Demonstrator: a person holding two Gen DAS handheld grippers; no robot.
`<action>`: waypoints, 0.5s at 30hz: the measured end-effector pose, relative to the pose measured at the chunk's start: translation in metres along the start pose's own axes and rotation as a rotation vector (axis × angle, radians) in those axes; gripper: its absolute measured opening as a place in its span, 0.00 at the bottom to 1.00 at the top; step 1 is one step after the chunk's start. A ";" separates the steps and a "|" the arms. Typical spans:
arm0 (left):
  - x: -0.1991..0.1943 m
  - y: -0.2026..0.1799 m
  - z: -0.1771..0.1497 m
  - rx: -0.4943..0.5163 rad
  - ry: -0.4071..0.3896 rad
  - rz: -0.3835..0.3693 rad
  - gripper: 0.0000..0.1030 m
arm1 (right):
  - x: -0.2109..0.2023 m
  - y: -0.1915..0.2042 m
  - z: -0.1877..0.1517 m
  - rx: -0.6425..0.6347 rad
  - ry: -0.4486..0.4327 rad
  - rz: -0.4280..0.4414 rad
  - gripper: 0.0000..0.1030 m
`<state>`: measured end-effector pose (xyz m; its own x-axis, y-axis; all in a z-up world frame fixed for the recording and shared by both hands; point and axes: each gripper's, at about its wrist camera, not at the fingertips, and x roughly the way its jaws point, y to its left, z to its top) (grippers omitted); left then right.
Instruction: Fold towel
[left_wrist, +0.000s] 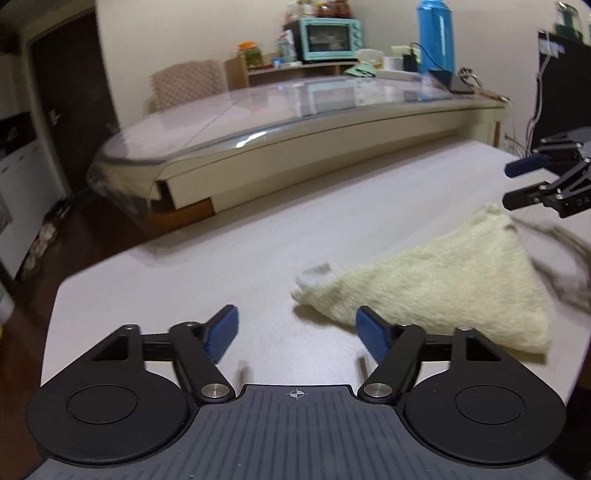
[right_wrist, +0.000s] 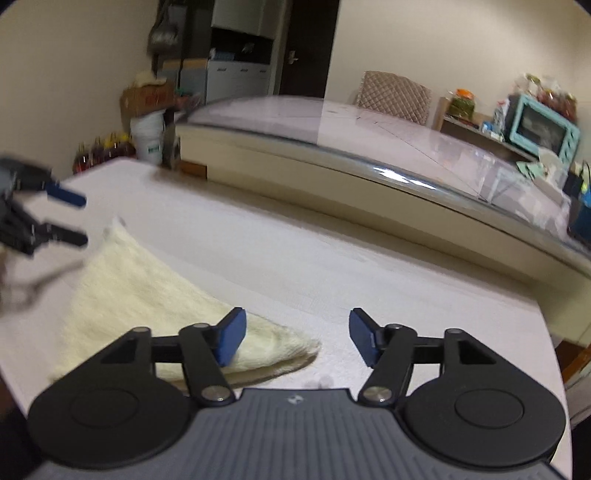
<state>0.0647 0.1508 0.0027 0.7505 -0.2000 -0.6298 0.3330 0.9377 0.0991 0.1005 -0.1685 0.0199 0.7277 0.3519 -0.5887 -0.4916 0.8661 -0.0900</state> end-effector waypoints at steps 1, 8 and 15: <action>-0.004 -0.002 -0.002 -0.021 0.005 0.003 0.90 | -0.005 0.001 -0.001 0.011 0.001 0.003 0.77; -0.031 -0.028 -0.016 -0.146 0.076 0.047 0.99 | -0.044 0.018 -0.029 0.136 0.058 0.051 0.94; -0.048 -0.059 -0.026 -0.209 0.084 0.096 1.00 | -0.067 0.036 -0.049 0.128 0.130 0.070 1.00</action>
<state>-0.0060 0.1125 0.0072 0.7197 -0.0911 -0.6882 0.1305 0.9914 0.0052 0.0103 -0.1780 0.0165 0.6218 0.3715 -0.6894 -0.4681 0.8821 0.0530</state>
